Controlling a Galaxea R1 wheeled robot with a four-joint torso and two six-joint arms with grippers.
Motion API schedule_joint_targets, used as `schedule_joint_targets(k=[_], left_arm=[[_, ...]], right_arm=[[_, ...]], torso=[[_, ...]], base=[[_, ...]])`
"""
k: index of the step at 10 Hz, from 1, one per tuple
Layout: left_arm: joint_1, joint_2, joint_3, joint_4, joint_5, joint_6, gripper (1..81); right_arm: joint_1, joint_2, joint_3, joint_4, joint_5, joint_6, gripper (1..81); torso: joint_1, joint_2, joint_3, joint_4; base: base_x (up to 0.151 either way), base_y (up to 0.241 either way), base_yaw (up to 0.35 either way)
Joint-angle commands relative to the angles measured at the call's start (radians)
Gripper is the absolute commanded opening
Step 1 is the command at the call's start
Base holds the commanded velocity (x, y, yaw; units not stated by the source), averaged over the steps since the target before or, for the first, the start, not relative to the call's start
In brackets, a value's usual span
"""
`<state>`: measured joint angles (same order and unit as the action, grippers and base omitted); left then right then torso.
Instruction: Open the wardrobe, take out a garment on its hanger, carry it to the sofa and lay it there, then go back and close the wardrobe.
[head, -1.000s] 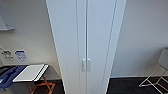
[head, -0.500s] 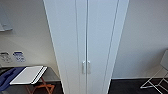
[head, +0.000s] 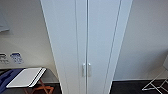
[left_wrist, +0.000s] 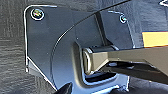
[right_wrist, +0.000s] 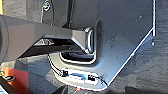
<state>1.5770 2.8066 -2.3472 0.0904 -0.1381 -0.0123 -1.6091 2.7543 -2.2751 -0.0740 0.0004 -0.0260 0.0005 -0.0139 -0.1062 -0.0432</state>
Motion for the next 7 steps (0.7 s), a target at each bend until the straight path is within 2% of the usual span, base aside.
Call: schedule_joint_targets(k=[1,7], left_arm=[[-0.022,-0.013,0.016,0.015,0.052,0.006,81.1],[-0.022,-0.013,0.016,0.015,0.052,0.006,81.1]], right_arm=[[0.027,-0.012,0.008,-0.012,-0.065,-0.003,81.1],[0.036,0.012,-0.013,-0.013,-0.079,-0.005,81.1]], torso=[[0.0,0.0,0.0,0.0],[0.0,0.0,0.0,0.0]], base=[[0.099,0.0,0.0],[0.093,0.0,0.0]])
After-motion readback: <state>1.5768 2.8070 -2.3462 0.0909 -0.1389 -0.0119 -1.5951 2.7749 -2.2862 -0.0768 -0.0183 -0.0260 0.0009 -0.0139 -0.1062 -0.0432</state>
